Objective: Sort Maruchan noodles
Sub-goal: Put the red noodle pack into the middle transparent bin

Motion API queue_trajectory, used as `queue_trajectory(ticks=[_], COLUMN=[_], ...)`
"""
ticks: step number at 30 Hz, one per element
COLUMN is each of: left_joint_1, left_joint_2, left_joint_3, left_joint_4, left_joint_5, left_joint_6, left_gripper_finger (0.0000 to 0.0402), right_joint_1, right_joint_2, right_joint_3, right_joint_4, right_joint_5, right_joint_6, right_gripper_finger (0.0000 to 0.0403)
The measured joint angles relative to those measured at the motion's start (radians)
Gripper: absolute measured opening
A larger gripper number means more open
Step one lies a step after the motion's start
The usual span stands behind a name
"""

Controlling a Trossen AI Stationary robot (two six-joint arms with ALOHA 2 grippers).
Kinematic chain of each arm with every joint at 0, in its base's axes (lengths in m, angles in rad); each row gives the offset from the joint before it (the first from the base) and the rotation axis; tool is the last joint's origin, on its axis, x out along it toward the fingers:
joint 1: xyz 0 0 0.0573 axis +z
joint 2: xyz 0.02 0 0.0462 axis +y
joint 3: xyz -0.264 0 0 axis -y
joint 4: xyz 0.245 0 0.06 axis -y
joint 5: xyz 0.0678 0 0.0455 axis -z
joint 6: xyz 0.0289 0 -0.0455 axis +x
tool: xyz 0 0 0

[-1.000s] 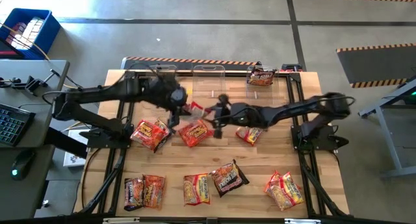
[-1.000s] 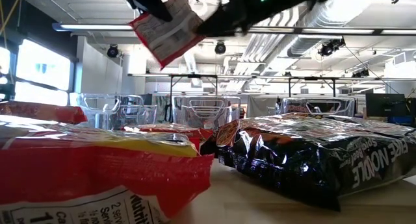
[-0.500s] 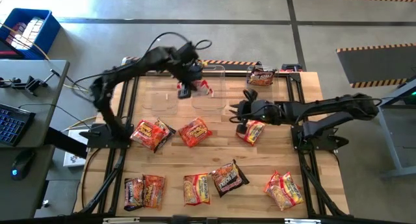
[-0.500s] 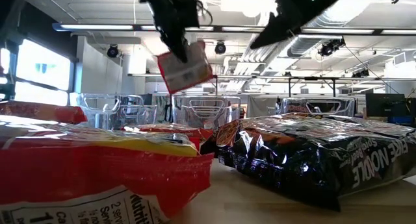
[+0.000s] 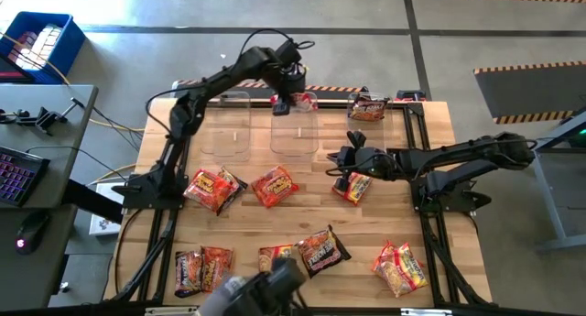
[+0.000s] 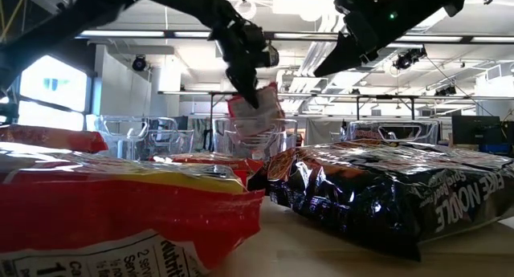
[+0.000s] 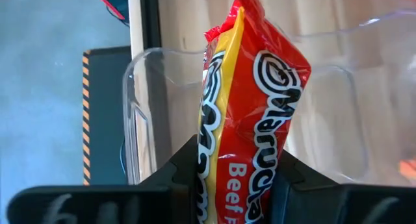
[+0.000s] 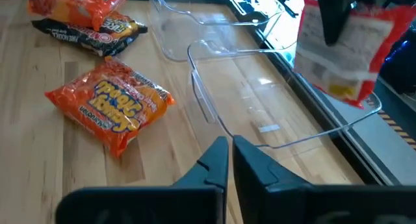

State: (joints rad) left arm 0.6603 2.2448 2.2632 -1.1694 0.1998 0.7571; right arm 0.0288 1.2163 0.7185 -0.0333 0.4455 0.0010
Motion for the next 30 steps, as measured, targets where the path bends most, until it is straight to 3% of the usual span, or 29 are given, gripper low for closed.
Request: queue_trajectory(ticks=[9, 19, 30], left_joint_1=[0.031, 0.039, 0.026], left_joint_2=[0.110, 0.158, 0.161], left_joint_3=[0.053, 0.054, 0.054], left_joint_4=[-0.044, -0.046, -0.031], left_joint_5=[-0.096, -0.096, -0.098], left_joint_6=[0.022, 0.040, 0.056], left_gripper_finger=[0.0079, 0.0081, 0.0149], right_joint_1=[0.000, 0.000, -0.002], right_joint_2=[0.000, 0.000, 0.000], right_joint_3=[0.000, 0.000, 0.000], right_joint_4=[0.000, 0.000, 0.000], right_joint_5=[-0.012, -0.017, -0.036], right_joint_6=[0.000, 0.000, 0.000], right_gripper_finger=[0.0002, 0.0002, 0.0002])
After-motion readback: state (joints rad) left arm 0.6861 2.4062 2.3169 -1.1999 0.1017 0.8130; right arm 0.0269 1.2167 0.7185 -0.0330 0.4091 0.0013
